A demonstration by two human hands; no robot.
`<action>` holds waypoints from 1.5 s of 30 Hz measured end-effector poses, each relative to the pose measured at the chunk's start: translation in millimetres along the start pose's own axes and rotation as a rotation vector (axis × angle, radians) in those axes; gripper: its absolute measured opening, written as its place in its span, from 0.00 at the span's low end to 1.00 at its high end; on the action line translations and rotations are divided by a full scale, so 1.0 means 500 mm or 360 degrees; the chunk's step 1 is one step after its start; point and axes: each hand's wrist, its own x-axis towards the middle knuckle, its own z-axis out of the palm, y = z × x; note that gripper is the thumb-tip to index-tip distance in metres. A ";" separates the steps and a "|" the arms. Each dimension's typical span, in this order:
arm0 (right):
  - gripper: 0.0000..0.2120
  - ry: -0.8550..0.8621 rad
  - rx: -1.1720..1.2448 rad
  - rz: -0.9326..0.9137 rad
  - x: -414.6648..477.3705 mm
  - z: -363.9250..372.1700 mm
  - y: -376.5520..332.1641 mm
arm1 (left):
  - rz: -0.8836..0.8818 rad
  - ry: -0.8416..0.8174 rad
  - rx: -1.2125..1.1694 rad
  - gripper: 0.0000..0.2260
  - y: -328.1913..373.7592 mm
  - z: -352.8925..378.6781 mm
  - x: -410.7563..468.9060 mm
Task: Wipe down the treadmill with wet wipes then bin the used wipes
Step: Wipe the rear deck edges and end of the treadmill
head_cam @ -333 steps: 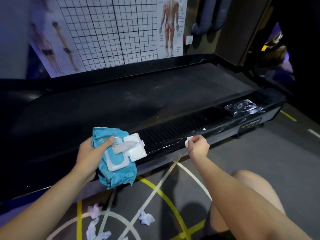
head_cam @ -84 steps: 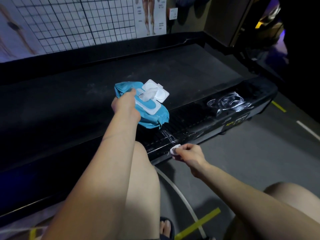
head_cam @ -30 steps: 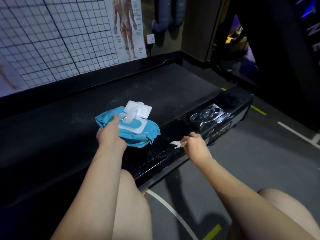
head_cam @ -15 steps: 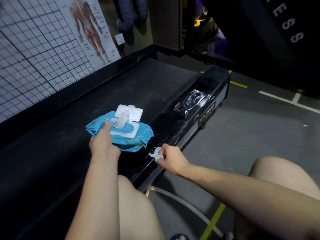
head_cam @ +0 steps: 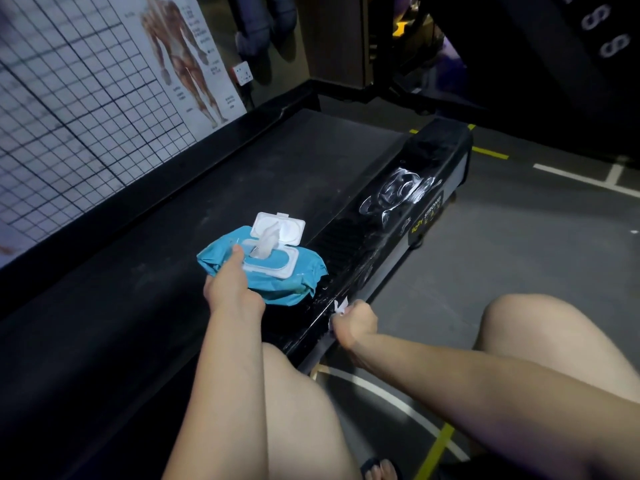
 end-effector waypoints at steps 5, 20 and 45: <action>0.04 0.0228 0.0137 -0.0015 0.035 -0.027 -0.021 | 0.0025 -0.0015 -0.0027 0.15 0.011 -0.007 0.006; 0.02 0.0530 0.0310 -0.0344 0.160 -0.133 -0.068 | 0.0096 0.0039 0.0098 0.13 0.027 0.008 -0.021; 0.05 0.0279 0.0136 -0.0254 0.295 -0.299 -0.155 | 0.0119 -0.0219 0.0228 0.12 -0.050 0.218 -0.018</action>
